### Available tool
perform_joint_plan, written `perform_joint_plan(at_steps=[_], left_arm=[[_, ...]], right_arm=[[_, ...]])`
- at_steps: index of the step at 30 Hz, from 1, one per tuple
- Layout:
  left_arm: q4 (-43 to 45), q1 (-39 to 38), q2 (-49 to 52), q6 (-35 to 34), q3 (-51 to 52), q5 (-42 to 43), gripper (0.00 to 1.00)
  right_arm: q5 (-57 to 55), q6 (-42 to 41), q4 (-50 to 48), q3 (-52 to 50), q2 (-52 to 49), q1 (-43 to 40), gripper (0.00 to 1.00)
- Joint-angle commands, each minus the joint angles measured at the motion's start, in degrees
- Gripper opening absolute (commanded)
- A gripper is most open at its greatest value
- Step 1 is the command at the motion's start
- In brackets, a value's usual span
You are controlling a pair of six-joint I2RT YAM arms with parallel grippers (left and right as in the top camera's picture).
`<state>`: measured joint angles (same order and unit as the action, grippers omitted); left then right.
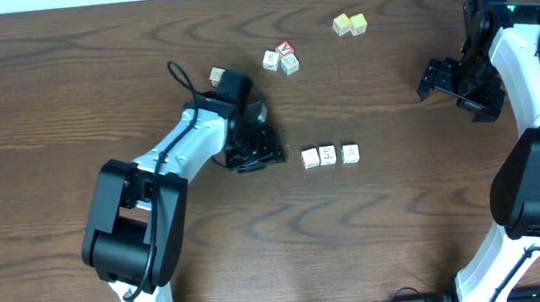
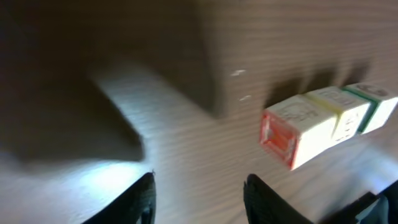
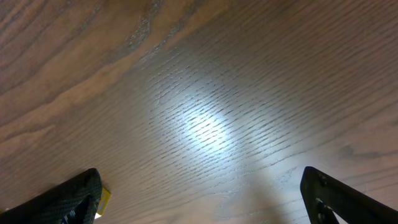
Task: Lift 3 blocks
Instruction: 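Open the left gripper and withdraw the left arm to the left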
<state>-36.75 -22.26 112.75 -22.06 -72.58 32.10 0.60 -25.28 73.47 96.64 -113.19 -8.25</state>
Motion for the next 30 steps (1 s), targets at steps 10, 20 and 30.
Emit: perform_joint_plan(at_steps=[10, 20, 30], left_arm=[[-6.3, 1.2, -8.2, 4.2, -1.6, -1.6, 0.64], [-17.9, 14.5, -15.9, 4.2, -1.6, -12.7, 0.83], [-19.1, 17.0, -15.8, 4.2, -1.5, -12.7, 0.83]], right_arm=[[-0.3, -0.8, 0.0, 0.9, 1.9, -0.1, 0.99], [-0.3, -0.8, 0.0, 0.9, 1.9, -0.1, 0.99], [2.4, -4.0, -4.3, 0.9, 1.9, -0.1, 0.99]])
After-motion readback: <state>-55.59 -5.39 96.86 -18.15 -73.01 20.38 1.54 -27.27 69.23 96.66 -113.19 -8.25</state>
